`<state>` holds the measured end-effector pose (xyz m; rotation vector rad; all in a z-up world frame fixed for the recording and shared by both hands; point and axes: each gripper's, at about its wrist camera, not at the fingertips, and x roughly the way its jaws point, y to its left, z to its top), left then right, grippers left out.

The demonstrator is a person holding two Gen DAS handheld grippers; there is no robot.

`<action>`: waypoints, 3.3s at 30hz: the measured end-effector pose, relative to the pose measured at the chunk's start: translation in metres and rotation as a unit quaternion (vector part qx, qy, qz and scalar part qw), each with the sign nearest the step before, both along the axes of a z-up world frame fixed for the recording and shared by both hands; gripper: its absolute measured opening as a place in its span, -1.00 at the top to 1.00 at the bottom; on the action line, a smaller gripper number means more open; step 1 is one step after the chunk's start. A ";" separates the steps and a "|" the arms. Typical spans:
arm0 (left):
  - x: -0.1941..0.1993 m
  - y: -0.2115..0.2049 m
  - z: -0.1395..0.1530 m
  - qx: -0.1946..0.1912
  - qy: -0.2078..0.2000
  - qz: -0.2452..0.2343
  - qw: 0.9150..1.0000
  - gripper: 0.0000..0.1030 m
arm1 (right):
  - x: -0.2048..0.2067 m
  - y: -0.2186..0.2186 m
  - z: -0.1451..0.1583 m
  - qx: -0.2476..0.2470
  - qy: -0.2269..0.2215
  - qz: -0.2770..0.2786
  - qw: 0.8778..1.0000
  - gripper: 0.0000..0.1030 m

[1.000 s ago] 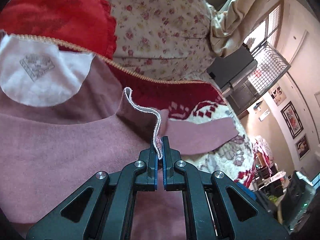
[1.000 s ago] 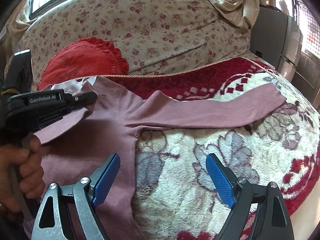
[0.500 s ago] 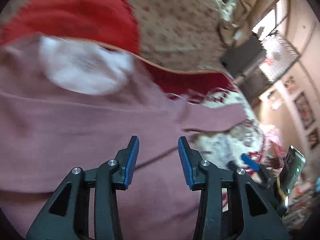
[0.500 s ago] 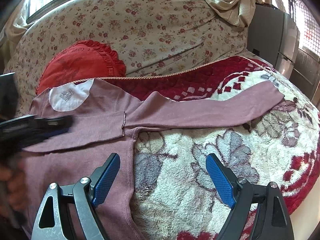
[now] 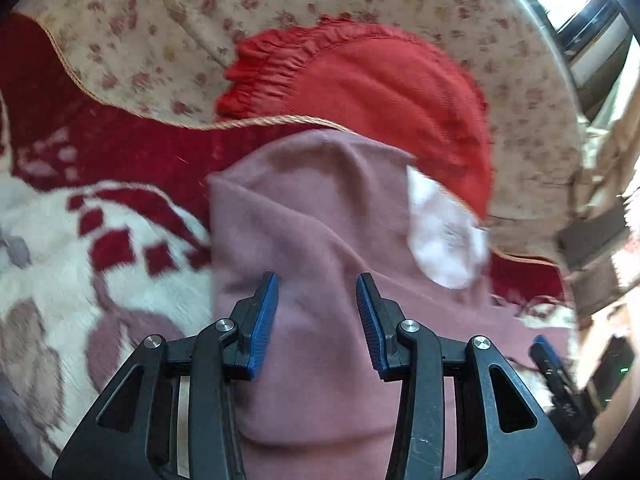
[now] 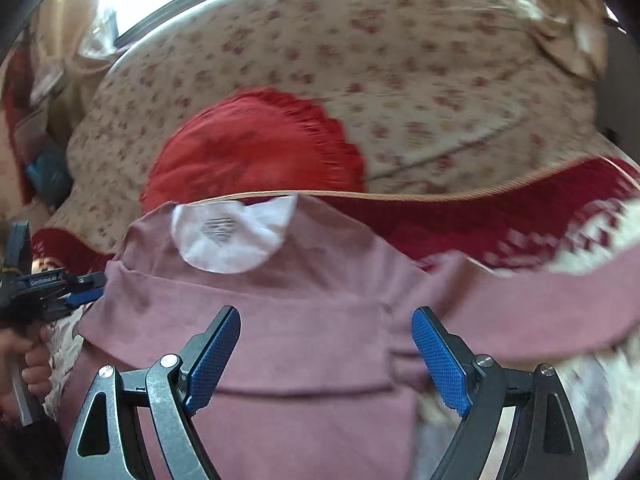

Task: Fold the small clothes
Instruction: 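Move the right tool over to the other pink sleeve, then grasp the sleeve with the right tool and fold it toward the left tool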

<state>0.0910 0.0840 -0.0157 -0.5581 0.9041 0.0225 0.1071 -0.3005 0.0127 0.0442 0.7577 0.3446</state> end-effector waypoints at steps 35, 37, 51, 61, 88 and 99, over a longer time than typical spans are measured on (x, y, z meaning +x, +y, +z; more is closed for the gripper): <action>-0.020 -0.058 -0.001 0.109 -0.008 -0.045 0.993 -0.18 | -0.003 0.008 -0.041 -0.035 0.062 0.041 0.997 -0.42; -0.020 -0.054 0.000 0.075 -0.014 -0.040 0.996 -0.19 | -0.009 -0.018 -0.020 -0.042 0.012 -0.010 0.999 -0.42; -0.021 -0.087 0.006 0.004 -0.045 -0.097 0.994 -0.19 | -0.059 -0.324 0.003 0.013 -0.085 -0.375 0.923 0.09; -0.014 -0.094 -0.005 -0.004 -0.022 -0.110 0.994 -0.19 | -0.048 -0.370 -0.007 0.081 -0.100 -0.378 0.917 0.26; -0.012 -0.101 0.002 -0.176 -0.043 -0.174 0.968 -0.19 | -0.010 -0.086 0.025 0.158 -0.053 -0.069 0.984 0.94; -0.001 -0.100 -0.021 -0.288 0.017 -0.169 0.943 -0.44 | -0.035 0.081 -0.032 0.085 0.048 0.105 0.990 0.94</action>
